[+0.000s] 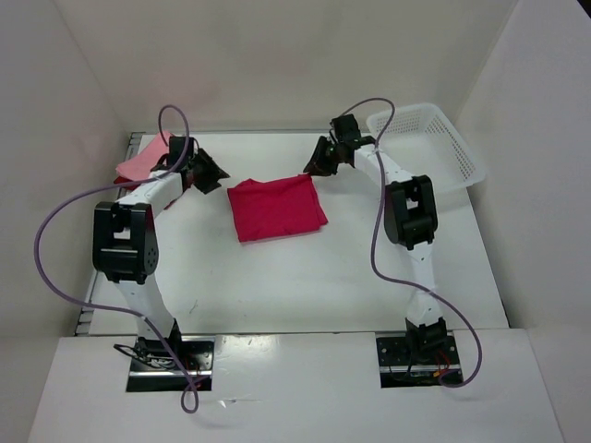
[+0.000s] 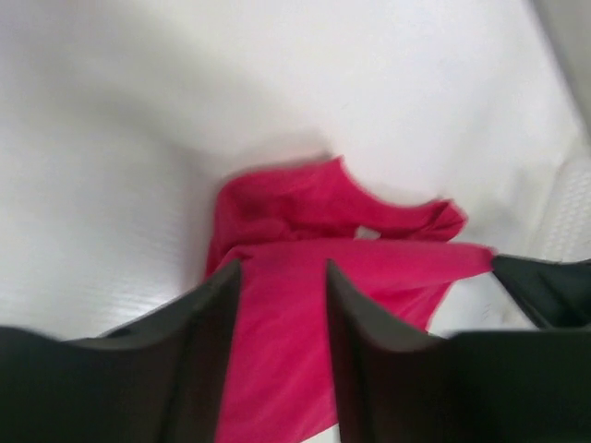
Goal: Fold and stack the t-shirts
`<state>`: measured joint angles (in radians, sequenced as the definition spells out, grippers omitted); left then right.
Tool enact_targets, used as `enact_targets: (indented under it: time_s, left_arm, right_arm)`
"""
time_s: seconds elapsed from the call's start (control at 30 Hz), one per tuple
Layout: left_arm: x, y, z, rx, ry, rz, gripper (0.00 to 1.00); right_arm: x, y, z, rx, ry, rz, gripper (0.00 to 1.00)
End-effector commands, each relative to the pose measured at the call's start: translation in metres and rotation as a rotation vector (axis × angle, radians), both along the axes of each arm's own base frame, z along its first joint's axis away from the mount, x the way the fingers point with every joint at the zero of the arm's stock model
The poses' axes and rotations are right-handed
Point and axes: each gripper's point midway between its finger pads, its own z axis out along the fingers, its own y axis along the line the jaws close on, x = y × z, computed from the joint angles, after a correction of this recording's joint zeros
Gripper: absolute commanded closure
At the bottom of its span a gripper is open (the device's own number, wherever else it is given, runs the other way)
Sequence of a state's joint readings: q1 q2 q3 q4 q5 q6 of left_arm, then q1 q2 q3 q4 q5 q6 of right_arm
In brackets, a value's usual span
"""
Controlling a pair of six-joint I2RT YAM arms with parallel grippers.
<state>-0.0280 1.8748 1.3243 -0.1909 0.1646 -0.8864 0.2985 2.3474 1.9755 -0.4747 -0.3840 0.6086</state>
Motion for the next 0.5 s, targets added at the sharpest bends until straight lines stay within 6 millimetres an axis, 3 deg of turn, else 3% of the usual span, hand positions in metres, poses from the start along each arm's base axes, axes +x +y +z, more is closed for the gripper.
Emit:
enact_targets:
  time_s: [0.0,0.07,0.2,0.27,0.3,0.37,0.4,0.47]
  left_arm:
    - [0.031,0.014,0.068,0.014,-0.21,0.027,0.48]
    - [0.028,0.013,0.084,0.016,-0.245,0.009,0.44]
    - [0.001,-0.013,0.068,-0.003,-0.216,-0.077,0.44]
    - [-0.022,-0.048,0.058,-0.009,-0.197,-0.167,0.46]
    - [-0.042,-0.066,0.036,-0.011,-0.15,-0.211,0.46]
    - [-0.058,-0.084,0.026,-0.053,-0.138,-0.229,0.47]
    - [-0.075,-0.094,0.008,-0.063,-0.092,-0.256,0.47]
    - [-0.083,-0.099,-0.001,-0.069,-0.072,-0.263,0.47]
  right_arm:
    - [0.018,-0.001,0.058,0.03,-0.13,-0.002,0.68]
    - [0.011,-0.003,0.077,0.025,-0.166,0.013,0.65]
    - [-0.006,-0.011,0.101,0.023,-0.228,0.011,0.62]
    - [-0.033,0.0,0.093,0.036,-0.206,0.055,0.69]
    - [-0.045,0.007,0.077,0.04,-0.168,0.082,0.79]
    - [-0.057,0.027,0.067,0.054,-0.148,0.135,0.91]
    - [-0.062,0.033,0.059,0.05,-0.128,0.162,0.97]
    - [-0.068,0.049,0.041,0.062,-0.09,0.205,1.0]
